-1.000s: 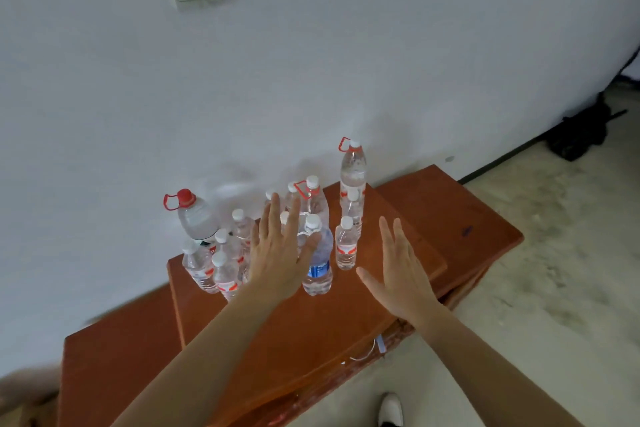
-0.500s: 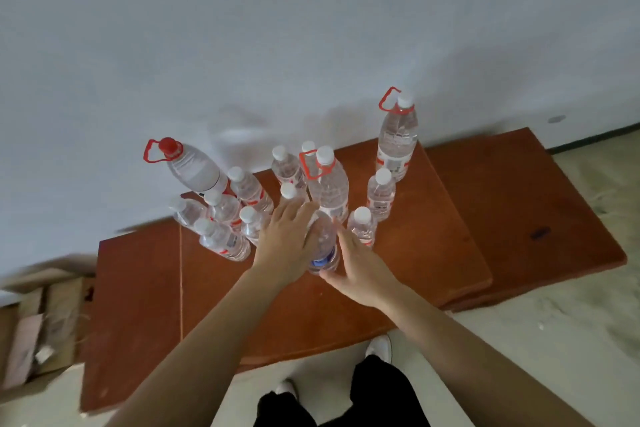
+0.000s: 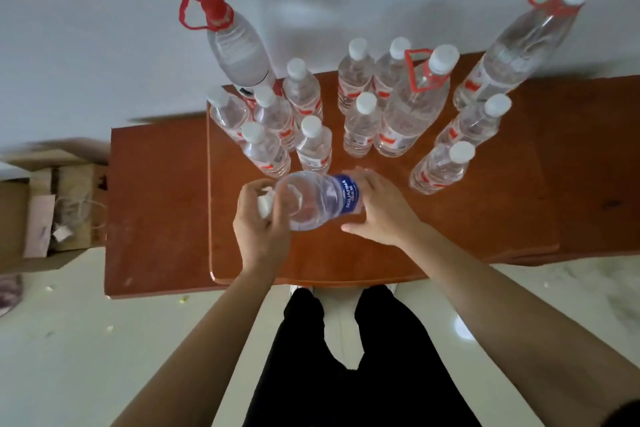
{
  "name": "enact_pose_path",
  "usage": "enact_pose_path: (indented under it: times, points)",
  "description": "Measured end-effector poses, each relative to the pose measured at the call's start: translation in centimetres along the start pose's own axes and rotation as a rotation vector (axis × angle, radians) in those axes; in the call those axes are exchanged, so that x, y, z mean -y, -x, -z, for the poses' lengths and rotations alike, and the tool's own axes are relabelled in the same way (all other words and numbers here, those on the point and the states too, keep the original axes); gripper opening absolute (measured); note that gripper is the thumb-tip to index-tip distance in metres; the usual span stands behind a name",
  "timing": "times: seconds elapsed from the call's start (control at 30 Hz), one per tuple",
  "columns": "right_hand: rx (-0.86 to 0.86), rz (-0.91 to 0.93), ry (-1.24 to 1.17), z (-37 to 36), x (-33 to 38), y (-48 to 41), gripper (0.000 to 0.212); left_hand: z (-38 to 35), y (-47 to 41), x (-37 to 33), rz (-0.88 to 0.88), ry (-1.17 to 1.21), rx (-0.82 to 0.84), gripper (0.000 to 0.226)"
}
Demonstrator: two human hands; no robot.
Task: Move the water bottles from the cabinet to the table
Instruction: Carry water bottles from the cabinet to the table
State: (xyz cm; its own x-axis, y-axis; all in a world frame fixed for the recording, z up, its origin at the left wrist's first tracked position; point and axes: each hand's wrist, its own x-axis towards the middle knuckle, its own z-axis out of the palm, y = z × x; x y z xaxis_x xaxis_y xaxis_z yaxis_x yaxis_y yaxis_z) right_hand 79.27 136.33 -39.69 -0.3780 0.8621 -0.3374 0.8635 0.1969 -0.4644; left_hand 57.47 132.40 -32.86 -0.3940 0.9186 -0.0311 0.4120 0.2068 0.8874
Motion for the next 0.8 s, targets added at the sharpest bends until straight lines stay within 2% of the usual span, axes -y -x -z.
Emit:
enact_pose_path:
  times: [0.1,0.17,0.23,0.3,0.4,0.5,0.57,0.63,0.67,0.7,0.73,0.8]
  points:
    - [0.084,0.038,0.139,-1.1,2.1,-3.2,0.104,1.8,-0.9,3.2,0.443,0.161,-0.130,0.024]
    - [0.123,0.072,0.199,-2.1,3.5,-4.7,0.103,2.8,-1.4,5.8,0.661,0.200,-0.139,0.027]
    - [0.131,0.081,0.279,-2.7,4.3,-5.3,0.099,3.3,-1.7,8.1,0.788,0.203,-0.090,0.039]
    - [0.176,0.083,0.395,-3.6,5.0,-5.6,0.097,3.8,-1.7,9.9,0.884,0.213,-0.001,0.061]
    - [0.258,0.071,0.490,-5.0,5.7,-5.6,0.093,3.8,-1.2,11.6,0.951,0.148,0.133,0.081]
    - [0.243,0.047,0.506,-5.6,5.8,-4.8,0.093,3.0,-0.3,12.4,0.823,-0.208,0.190,0.084]
    - [0.234,0.032,0.506,-5.8,5.6,-4.6,0.094,2.4,-0.2,12.3,0.550,-0.473,0.201,0.082]
    - [0.259,0.031,0.530,-5.7,5.5,-4.8,0.100,1.8,-0.4,12.3,0.147,-0.641,0.382,0.082]
    - [0.277,0.022,0.541,-5.6,5.5,-4.9,0.105,1.4,-0.6,12.4,-0.016,-0.708,0.528,0.086]
    - [0.296,0.003,0.548,-5.5,5.6,-5.1,0.112,1.1,-0.9,12.6,-0.106,-0.777,0.663,0.092]
    - [0.308,-0.027,0.551,-5.5,5.8,-5.3,0.118,0.7,-1.2,12.7,-0.131,-0.847,0.752,0.100]
    - [0.307,-0.117,0.550,-5.9,6.3,-5.3,0.125,0.1,-1.9,13.0,-0.112,-0.947,0.796,0.109]
